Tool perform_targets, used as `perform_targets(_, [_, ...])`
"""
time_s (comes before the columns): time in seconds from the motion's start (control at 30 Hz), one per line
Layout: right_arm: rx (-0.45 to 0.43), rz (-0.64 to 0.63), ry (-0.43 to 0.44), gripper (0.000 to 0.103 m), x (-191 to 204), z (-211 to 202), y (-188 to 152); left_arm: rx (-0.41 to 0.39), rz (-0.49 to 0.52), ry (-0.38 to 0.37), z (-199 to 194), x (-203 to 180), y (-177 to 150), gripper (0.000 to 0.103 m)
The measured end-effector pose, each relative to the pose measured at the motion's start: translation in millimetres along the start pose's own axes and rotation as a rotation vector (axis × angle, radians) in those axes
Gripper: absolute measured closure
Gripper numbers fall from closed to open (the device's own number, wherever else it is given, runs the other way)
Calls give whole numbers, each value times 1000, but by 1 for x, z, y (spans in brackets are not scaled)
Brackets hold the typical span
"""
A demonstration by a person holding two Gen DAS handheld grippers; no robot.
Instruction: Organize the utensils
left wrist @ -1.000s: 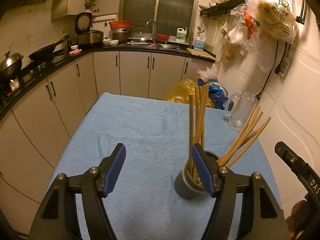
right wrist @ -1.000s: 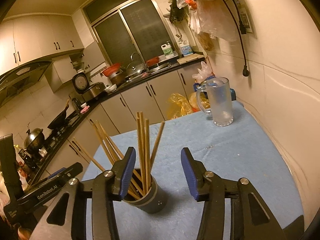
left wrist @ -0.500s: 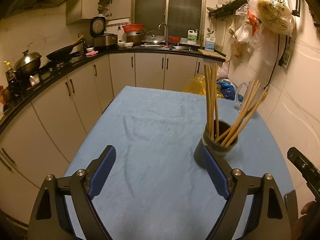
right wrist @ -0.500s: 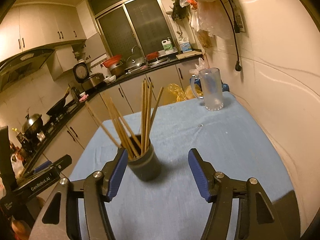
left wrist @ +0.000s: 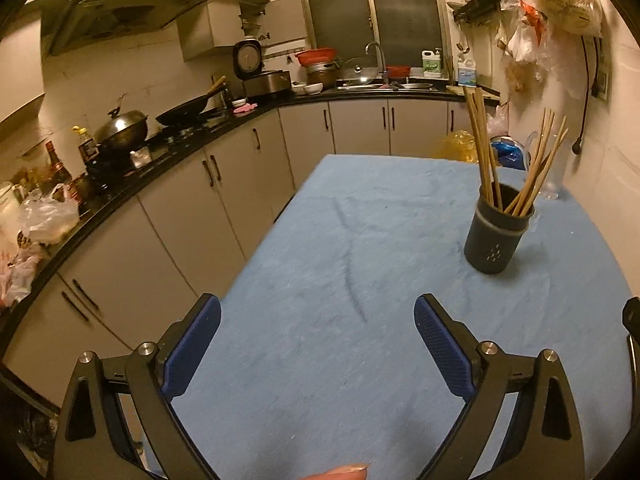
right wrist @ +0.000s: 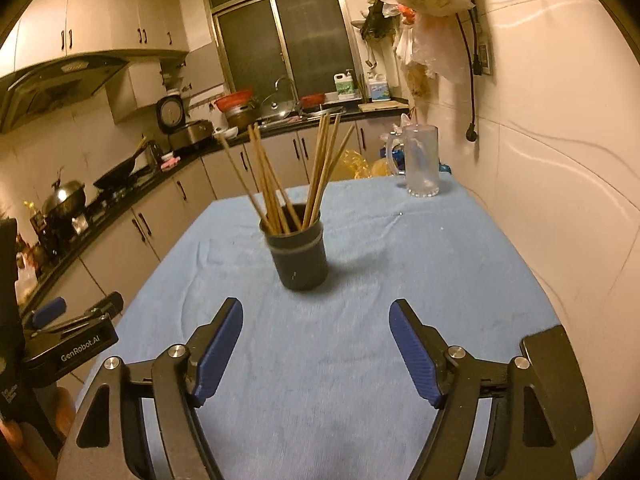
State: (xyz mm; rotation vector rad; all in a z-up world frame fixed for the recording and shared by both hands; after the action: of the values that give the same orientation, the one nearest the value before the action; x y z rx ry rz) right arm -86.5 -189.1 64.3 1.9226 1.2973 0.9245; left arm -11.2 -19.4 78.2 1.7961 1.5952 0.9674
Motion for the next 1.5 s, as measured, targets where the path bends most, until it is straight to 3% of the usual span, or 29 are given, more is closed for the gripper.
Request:
perform_targets(0.4, [-16,-61,-105,18,2,-14,-25,-20,-9,39,-28,6,-33,6])
perform_targets(0.8, [4,-84,-123,18,7,-10,-34,-18,42,25,-35,-10,-47,6])
perform_targets(1.5, [23,-96,-128,17,11,-7,-39,3,46,10,-30,-9,-50,6])
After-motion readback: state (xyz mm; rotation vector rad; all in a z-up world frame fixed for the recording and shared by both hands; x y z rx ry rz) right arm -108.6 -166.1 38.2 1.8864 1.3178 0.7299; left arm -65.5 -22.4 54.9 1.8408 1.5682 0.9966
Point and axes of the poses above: each gripper's, at about its wrist camera, not at the fingertips, and z roughly the way its jaws point, x to its left, y to its top, the point moved 1 cm from there along z, roughly the way its jaws point, and after that the axes turned 1 degree about y, right-handed, at the moved point
